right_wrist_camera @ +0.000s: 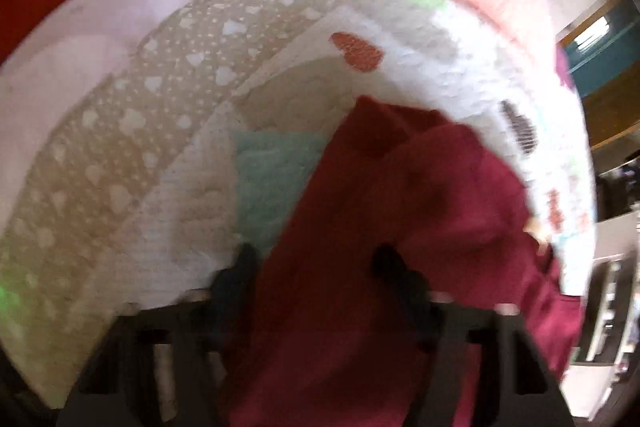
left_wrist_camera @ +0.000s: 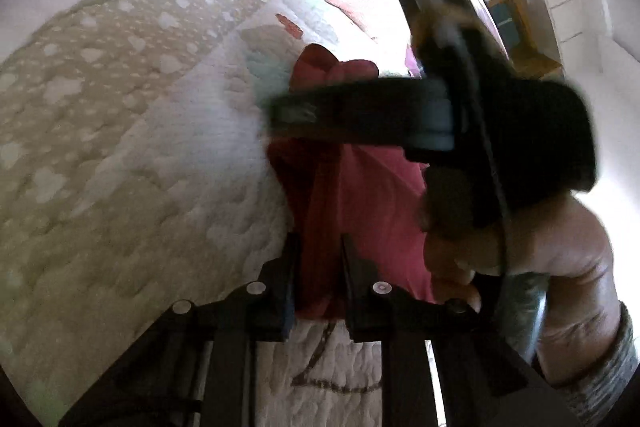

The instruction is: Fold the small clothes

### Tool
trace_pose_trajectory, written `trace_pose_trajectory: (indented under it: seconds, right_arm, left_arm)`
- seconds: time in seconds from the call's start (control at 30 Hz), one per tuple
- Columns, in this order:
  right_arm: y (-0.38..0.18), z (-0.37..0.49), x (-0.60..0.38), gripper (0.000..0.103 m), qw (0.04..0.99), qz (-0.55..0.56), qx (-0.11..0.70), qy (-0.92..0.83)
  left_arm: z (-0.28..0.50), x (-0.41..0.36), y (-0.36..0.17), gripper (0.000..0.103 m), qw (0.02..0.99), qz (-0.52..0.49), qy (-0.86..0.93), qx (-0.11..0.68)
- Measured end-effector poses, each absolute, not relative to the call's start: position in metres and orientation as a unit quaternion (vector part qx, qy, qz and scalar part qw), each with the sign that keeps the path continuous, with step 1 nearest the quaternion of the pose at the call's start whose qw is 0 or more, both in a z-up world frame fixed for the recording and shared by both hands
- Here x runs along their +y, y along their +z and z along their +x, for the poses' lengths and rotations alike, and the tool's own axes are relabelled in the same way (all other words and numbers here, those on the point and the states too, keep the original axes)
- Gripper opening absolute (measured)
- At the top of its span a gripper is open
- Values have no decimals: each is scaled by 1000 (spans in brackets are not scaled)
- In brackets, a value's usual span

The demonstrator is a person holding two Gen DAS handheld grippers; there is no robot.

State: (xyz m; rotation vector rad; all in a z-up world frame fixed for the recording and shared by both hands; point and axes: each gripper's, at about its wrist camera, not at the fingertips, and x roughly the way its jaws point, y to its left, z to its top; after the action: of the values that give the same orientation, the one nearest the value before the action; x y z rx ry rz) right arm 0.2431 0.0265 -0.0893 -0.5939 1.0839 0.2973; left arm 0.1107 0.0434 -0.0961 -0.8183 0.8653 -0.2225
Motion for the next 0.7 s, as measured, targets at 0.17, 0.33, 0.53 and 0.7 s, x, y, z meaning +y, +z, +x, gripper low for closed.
trace_pose_trajectory:
  seconds: [0.17, 0.33, 0.53, 0.7]
  right_arm:
    - [-60, 232, -8, 17, 835, -214, 479, 167]
    - [-5, 211, -80, 16, 878, -106, 428, 186]
    - [18, 191, -199, 16, 902, -26, 396, 169]
    - [-3, 178, -306, 16, 902, 60, 408, 126]
  left_arm:
    - [71, 49, -64, 18, 834, -386, -92, 383]
    - [40, 48, -39, 33, 849, -371, -71, 369]
    - [35, 18, -43, 33, 848, -343, -65, 400]
    - [39, -23, -54, 33, 839, -316, -83, 435]
